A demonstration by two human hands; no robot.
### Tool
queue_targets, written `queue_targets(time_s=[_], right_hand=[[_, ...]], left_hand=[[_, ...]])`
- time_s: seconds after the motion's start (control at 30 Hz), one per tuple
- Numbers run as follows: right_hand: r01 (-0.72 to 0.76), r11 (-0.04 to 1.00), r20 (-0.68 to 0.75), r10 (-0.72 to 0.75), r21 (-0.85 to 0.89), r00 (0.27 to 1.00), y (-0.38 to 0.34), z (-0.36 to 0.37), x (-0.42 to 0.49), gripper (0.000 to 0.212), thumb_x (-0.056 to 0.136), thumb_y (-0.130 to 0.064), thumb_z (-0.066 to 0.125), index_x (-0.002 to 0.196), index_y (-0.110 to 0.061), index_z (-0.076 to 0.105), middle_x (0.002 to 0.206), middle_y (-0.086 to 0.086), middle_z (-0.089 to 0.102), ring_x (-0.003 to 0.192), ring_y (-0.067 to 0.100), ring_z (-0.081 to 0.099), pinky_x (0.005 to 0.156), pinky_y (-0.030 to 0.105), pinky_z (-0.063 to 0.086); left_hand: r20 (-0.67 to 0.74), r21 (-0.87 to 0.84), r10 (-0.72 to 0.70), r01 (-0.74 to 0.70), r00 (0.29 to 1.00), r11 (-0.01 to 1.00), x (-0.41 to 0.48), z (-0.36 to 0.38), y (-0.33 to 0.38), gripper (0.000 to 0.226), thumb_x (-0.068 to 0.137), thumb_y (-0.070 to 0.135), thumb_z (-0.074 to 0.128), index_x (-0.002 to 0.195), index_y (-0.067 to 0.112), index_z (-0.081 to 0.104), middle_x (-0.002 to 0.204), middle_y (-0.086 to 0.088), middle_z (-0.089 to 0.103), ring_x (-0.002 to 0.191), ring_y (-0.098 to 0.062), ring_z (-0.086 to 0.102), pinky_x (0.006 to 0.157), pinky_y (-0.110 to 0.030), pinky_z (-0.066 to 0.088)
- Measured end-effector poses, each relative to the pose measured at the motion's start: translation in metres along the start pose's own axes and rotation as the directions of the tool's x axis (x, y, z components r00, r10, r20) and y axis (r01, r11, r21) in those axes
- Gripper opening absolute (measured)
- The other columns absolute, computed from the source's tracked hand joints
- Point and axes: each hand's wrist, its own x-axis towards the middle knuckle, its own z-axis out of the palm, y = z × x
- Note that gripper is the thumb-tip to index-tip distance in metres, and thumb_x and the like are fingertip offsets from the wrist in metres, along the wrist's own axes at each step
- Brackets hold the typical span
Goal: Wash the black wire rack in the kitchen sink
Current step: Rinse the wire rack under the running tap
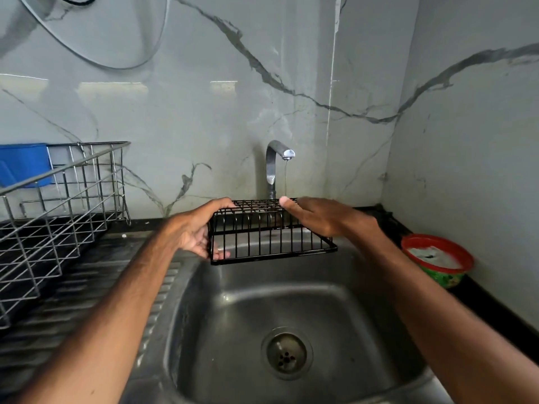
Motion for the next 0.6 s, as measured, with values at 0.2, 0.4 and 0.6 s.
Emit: queue_targets(time_s=[0.2,0.4,0.6], right_hand=[[0.165,0.985,-0.167,-0.171,-0.052,0.971,-0.011,0.029,0.016,0.081,0.098,-0.072,0.003,0.101,-0.016,0.06,0.102,0.004,0.067,0.103,0.018,0.062,0.113,0.065,0.025],[0.369,0.925,-0.024,-0.372,-0.09,0.928,-0.069,0.043,0.001,0.086,0.096,-0.074,0.009,0.155,-0.014,0.025,0.159,0.016,0.033,0.146,0.031,0.034,0.116,0.058,0.03],[0.059,0.991,0.219,-0.032,-0.12,0.975,-0.072,0.016,-0.016,0.105,0.086,-0.086,0.01,0.159,-0.014,-0.007,0.167,0.01,-0.01,0.155,0.027,-0.007,0.123,0.051,0.001]], left_hand=[[-0.015,0.061,-0.002,0.003,1.0,0.998,0.002,-0.001,0.003,0.09,0.079,0.067,0.066,0.142,0.006,0.046,0.115,-0.031,0.064,0.079,-0.041,0.075,0.058,-0.041,0.06],[-0.008,0.089,0.009,-0.008,1.0,0.996,0.004,-0.003,0.002,0.07,0.085,0.066,0.06,0.12,0.006,0.064,0.08,-0.016,0.07,0.085,-0.039,0.07,0.077,-0.046,0.057],[0.005,0.102,0.015,-0.016,1.0,0.995,0.006,-0.013,0.001,0.085,0.076,0.069,0.066,0.134,0.007,0.057,0.105,-0.025,0.073,0.091,-0.044,0.074,0.074,-0.048,0.061]])
